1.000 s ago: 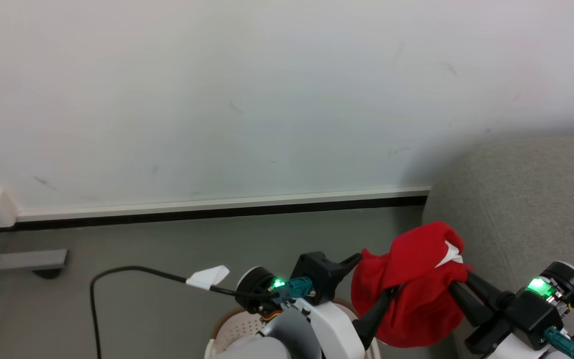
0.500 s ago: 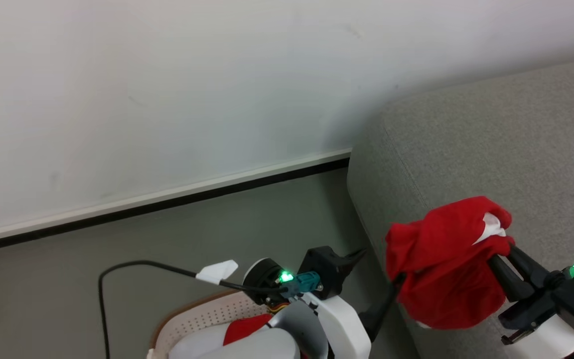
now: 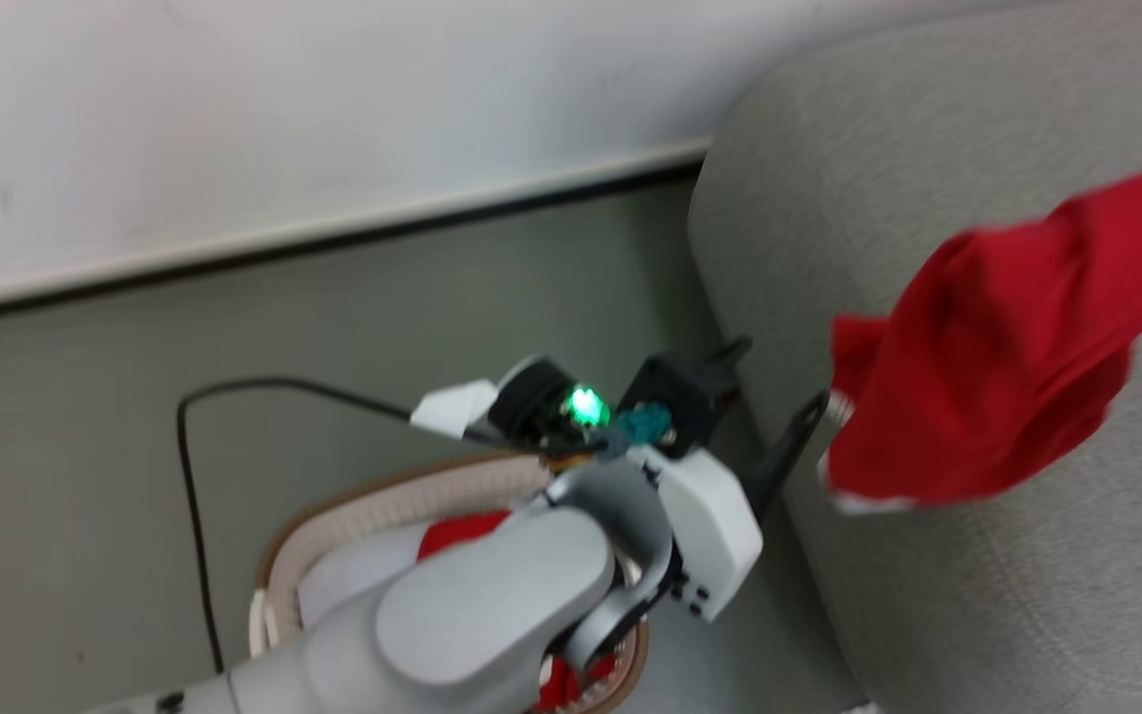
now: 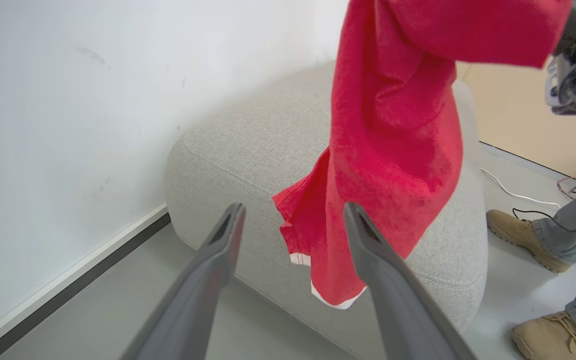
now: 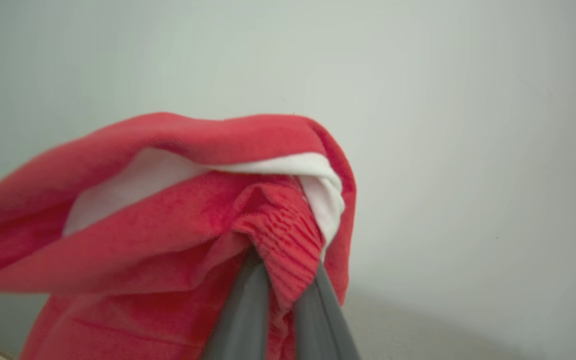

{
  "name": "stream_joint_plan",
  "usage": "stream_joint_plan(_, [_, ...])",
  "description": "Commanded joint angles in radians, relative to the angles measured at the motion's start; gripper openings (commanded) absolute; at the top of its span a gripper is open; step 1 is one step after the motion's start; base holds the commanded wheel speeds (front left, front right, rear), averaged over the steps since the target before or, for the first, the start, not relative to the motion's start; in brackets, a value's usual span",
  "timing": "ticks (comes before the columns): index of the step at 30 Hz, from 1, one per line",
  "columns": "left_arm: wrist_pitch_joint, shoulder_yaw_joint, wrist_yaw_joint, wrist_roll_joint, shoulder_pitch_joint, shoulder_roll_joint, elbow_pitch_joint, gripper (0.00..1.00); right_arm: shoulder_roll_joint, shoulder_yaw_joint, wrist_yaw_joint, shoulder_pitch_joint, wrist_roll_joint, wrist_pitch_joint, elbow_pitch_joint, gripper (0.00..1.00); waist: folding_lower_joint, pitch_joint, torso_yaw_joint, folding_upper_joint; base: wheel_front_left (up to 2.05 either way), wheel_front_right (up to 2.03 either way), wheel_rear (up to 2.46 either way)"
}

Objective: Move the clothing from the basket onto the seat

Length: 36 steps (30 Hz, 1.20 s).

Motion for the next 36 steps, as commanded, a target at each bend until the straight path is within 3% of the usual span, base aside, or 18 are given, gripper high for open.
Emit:
stream_joint_plan(1, [0.002, 0.006, -0.008, 0.020, -0.042, -0.004, 0.015, 1.00, -0.017, -0.028, -0.003, -0.058, 0.026, -0.001, 0.017, 0.00, -0.0002, 0.120, 0.039, -0.0001, 0.00, 0.00, 0.00])
stream_joint_plan(11, [-0.022, 0.012, -0.042, 0.079, -0.207, -0.057, 0.094, 1.00, -0.183, -0.224, -0.003, -0.439, 0.004, 0.048, 0.222, 0.00, -0.0002, 0.339, 0.138, -0.0001, 0.00, 0.00, 0.00])
stream_joint_plan(18, [-0.064, 0.000, -0.052, 0.105, -0.253, -0.088, 0.124, 1.00, -0.270, -0.290, -0.003, -0.603, -0.022, 0.098, 0.490, 0.00, -0.0002, 0.421, 0.210, -0.0001, 0.00, 0.00, 0.00])
stream_joint_plan(27, [-0.103, -0.014, -0.054, 0.102, -0.247, -0.115, 0.160, 1.00, -0.187, -0.371, -0.003, -0.605, -0.182, 0.084, 0.907, 0.00, -0.0002, 0.438, 0.244, -0.0001, 0.00, 0.00, 0.00])
stream_joint_plan(30, [-0.112, -0.011, -0.054, 0.093, -0.237, -0.114, 0.171, 1.00, -0.146, -0.420, -0.003, -0.601, -0.233, 0.053, 0.995, 1.00, -0.0002, 0.422, 0.241, -0.0001, 0.00, 0.00, 0.00])
stream_joint_plan(36, [-0.146, 0.000, -0.053, 0.065, -0.189, -0.098, 0.193, 1.00, -0.100, -0.496, -0.003, -0.546, -0.315, -0.010, 1.031, 1.00, -0.0002, 0.337, 0.222, -0.0001, 0.00, 0.00, 0.00])
